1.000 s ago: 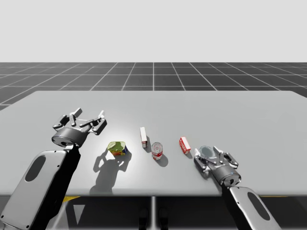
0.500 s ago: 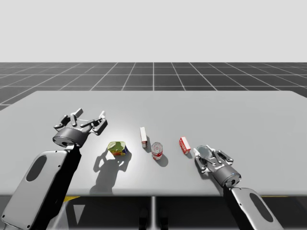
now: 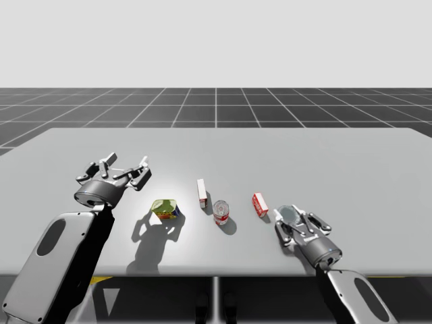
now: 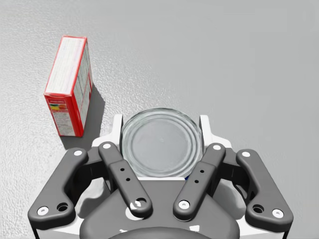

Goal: Lift the tuna fish can off the table.

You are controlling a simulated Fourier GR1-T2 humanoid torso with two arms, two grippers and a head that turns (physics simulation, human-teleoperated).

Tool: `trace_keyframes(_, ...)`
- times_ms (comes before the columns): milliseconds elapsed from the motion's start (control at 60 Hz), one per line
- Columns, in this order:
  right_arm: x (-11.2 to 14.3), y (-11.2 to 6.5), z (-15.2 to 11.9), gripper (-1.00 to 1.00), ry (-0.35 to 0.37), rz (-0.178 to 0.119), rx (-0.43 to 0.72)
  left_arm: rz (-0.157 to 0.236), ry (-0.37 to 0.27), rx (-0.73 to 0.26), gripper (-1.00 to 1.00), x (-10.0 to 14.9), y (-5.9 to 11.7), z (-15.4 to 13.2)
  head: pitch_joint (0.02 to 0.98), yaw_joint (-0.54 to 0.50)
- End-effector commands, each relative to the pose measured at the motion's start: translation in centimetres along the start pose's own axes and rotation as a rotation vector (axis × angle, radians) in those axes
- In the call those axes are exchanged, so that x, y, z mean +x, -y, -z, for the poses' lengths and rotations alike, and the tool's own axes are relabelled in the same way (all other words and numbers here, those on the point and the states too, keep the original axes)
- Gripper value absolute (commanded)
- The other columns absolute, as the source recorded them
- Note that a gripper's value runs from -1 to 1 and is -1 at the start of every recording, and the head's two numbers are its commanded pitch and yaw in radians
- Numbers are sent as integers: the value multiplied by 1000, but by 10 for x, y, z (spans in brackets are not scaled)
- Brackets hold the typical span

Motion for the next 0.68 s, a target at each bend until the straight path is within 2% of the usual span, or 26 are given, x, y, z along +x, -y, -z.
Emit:
trace_keyframes(17,31,20,-2,1000,89,-13,-156,-2,2,1,-1000,1,0,0,448,-508)
trace_keyframes(117,61,23,-10,1000,164,-41,-174,-3,2,1,-1000,1,-1,0,447,-512)
trace_keyframes(200,75,24,-13,1000,205,-66,-187,-3,4,2,-1000,1,-1,0,448,-515)
trace_keyframes(233,84,24,-14,1000,237,-90,-203,-2,6,1,-1000,1,-1,-1,445,-515)
trace_keyframes(350,107,25,-20,1000,313,-128,-234,-4,6,3,-1000,1,-1,0,441,-516)
trace_keyframes(583,150,22,-35,1000,472,-175,-284,-12,10,7,-1000,3,-2,-1,443,-518)
trace_keyframes(633,159,21,-39,1000,497,-167,-295,-14,11,8,-1000,3,-2,-1,443,-518)
trace_keyframes(683,170,21,-43,1000,533,-172,-311,-17,11,8,-1000,3,-2,-1,443,-519)
